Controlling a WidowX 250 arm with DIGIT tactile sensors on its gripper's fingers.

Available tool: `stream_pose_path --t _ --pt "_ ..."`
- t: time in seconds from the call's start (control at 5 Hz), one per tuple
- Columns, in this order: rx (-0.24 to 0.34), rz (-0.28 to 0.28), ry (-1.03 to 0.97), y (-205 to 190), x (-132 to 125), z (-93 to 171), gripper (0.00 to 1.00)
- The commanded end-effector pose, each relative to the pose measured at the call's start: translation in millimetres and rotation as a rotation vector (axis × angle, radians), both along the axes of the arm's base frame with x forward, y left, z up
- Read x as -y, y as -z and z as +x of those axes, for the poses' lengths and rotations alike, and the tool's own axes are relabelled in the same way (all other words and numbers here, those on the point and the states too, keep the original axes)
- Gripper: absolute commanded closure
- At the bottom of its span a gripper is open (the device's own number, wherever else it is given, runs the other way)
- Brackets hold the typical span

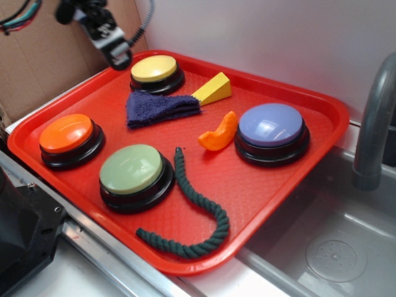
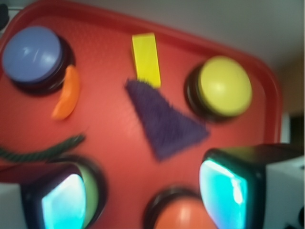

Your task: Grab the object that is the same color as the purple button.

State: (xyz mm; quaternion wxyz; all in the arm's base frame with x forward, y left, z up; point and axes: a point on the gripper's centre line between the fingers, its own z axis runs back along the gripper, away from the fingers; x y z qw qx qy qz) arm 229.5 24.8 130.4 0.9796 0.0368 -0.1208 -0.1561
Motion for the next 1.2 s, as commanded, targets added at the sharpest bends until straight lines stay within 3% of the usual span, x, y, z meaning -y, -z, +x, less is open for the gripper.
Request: stream_pose_path --t 0.0,0.2,0.4,0.6,1.0 --pt "0.015 0.068 0.239 41 -6 49 0.0" --pt "-0.023 0.075 0.342 68 -2 54 0.0" --pt "-0.05 0.03 0.389 80 -2 60 0.0" --pt "-0.102 -0.06 0.453 93 1 65 0.0" --pt "-0.117 -0.076 0.531 101 8 64 0.04"
